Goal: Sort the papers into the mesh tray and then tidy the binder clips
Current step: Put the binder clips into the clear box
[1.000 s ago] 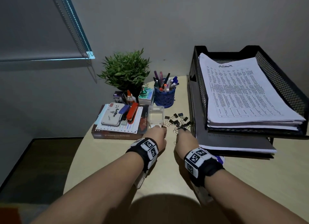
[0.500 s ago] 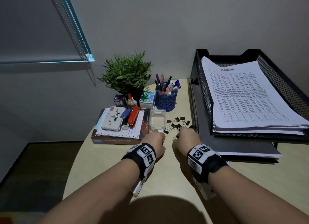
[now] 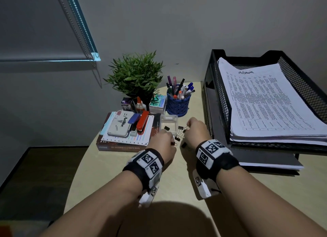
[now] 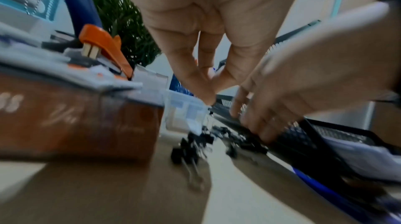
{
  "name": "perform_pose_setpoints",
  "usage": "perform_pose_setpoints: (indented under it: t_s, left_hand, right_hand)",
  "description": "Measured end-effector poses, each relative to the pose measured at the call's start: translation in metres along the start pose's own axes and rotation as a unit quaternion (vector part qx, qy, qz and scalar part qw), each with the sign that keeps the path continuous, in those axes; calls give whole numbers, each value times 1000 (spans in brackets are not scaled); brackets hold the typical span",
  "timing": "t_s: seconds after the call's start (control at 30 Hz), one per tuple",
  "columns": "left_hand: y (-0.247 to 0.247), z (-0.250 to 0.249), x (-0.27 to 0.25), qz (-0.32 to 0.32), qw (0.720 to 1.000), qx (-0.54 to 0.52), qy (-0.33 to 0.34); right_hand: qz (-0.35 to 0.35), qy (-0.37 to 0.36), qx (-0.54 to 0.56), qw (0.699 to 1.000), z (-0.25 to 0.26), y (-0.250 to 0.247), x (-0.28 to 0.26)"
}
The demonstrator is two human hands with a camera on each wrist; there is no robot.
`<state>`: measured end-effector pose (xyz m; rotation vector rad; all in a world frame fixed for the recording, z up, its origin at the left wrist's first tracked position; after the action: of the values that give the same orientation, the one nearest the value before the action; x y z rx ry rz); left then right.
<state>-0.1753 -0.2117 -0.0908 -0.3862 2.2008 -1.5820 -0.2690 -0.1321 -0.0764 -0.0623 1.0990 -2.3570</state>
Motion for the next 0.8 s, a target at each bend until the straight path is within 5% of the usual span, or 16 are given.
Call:
perform_pose_setpoints:
  t_s: [0.2, 0.7, 0.8]
  left_hand:
    - [-38, 2, 28, -44, 999, -23, -7]
    - [0, -30, 32, 36, 972, 199, 122]
    - [-8, -31, 35, 17, 978, 170, 120]
  right_hand:
    - [61, 32, -135, 988, -23, 24, -21]
    - [25, 41, -139, 989, -32, 22, -11]
    - [33, 47, -140, 989, -32, 23, -12]
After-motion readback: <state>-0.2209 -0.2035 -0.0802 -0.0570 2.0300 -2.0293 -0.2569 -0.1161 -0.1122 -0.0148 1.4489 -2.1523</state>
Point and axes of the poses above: each hand's wrist, its own x-axis towards the middle knuckle, its own y-axis out of the palm, z = x × y, the point moved 7 cm from there along x, towards the middle knuckle, and after that the axes turned 9 degrees about x, right-handed, at the moved point
